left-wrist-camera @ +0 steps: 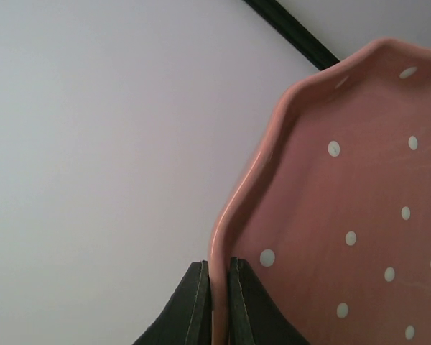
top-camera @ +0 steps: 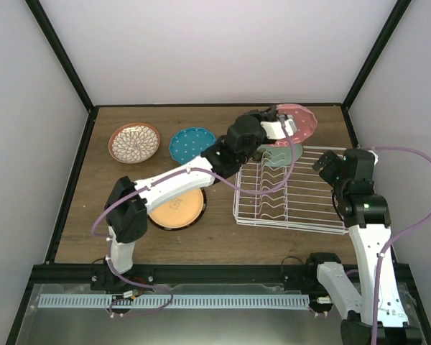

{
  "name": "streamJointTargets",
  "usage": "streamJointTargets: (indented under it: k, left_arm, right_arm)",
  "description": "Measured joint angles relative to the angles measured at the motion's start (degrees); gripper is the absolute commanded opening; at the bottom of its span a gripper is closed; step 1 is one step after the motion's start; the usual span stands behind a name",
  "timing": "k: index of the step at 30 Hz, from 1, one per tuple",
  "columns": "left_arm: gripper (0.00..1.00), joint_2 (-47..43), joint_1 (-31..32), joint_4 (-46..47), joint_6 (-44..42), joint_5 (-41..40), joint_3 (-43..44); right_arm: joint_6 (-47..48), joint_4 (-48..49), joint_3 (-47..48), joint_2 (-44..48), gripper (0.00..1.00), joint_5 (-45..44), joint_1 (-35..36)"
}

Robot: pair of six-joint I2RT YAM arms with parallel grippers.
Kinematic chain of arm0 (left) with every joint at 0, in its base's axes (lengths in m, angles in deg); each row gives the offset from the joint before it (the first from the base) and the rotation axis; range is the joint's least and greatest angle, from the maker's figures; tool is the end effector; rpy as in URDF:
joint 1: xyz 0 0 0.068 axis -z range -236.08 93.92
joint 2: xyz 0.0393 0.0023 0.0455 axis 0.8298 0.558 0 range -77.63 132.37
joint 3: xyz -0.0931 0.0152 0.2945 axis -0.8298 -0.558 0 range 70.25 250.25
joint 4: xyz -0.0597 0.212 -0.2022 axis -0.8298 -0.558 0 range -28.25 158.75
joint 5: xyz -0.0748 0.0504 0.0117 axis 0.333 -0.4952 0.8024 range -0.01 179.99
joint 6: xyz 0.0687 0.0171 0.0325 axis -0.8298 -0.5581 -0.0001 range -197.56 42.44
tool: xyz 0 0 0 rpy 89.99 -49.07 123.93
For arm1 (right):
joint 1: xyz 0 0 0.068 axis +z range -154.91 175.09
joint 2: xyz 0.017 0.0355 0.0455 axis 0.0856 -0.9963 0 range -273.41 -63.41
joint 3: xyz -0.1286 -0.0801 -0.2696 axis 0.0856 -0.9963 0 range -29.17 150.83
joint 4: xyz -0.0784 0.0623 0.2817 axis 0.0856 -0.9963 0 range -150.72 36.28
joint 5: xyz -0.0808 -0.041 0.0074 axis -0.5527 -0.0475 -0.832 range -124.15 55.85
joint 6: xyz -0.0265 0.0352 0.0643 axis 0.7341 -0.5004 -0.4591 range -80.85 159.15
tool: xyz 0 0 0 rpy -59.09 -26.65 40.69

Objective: Unload the plates from the dish rack

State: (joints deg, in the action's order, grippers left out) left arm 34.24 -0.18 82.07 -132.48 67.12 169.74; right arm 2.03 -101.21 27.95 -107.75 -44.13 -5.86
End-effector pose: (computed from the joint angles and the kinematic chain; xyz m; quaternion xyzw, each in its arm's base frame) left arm 0.3345 -0.4481 0.3930 0.4856 0.5066 0.1330 0.6998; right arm 0.1832 -0.0147 0.3662 0.3260 0.8210 0.0703 0.4634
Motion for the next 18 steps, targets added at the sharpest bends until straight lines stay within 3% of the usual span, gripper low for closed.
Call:
streamJointTargets:
  k: [7,18]
  left_arm:
    - [0.04,-3.0,-6.6,-12.5,10.1,1.7,7.3]
    - [0.04,-4.3,-28.9,-32.6,32.8,10.9,18.6]
  right_arm:
    - [0.0,0.4,-1.0,-0.1,1.0,0.8,0.0]
    - [0.0,1.7,-1.9,-1.7,1.0,2.1,0.0]
